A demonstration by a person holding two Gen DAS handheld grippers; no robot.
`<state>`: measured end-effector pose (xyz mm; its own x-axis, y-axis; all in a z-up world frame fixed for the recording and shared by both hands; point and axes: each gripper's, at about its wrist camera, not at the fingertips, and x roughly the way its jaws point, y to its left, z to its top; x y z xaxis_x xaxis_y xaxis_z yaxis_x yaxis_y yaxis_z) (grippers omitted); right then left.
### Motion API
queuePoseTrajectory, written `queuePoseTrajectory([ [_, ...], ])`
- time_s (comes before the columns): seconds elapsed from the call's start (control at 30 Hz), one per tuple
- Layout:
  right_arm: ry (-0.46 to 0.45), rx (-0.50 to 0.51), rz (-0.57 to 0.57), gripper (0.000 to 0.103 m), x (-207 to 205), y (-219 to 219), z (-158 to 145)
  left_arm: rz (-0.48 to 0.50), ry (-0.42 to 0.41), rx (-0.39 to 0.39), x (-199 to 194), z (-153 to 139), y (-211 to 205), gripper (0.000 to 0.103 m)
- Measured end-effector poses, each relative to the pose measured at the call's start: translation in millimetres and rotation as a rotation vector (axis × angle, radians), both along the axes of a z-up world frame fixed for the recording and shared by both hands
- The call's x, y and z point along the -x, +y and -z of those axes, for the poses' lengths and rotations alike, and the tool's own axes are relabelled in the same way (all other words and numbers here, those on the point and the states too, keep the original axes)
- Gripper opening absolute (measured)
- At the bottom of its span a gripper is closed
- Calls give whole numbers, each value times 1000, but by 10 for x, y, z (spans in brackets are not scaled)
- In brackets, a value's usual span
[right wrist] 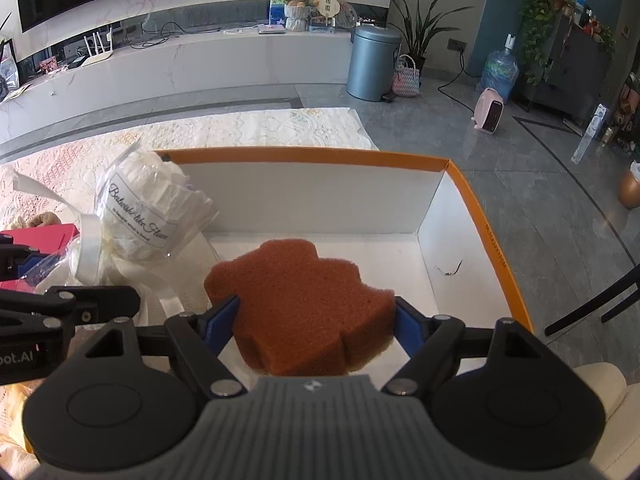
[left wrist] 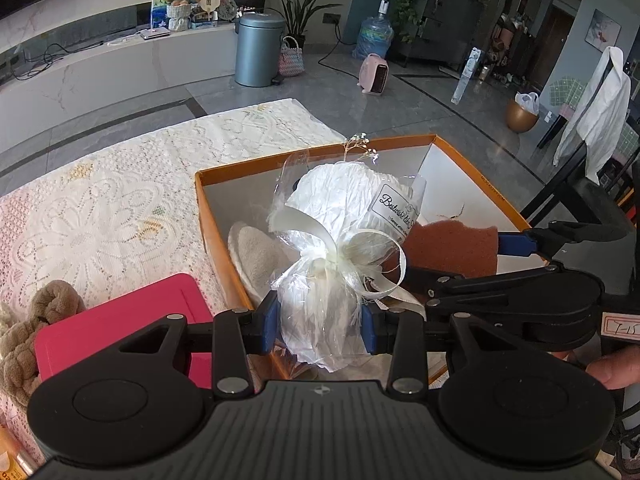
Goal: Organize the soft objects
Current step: 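Open right tool to drop sponge in box while left tool releases gift bag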
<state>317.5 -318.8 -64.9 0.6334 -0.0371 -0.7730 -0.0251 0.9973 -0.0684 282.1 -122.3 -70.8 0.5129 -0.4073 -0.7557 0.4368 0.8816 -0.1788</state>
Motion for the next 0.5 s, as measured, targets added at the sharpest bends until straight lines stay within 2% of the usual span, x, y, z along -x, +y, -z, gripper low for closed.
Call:
queuePoseTrajectory([
  [0.2, -3, 25, -10, 82, 46, 15, -44, -3, -25, 13, 10, -58, -44, 54],
  [0.37, -30, 48, -13, 88, 117, 3, -114, -10, -46, 47, 51, -138, -3, 67],
  [0.5, -45, 78, -25, 90, 198, 34, -180, -17, -70, 78, 125, -249, 32, 70],
])
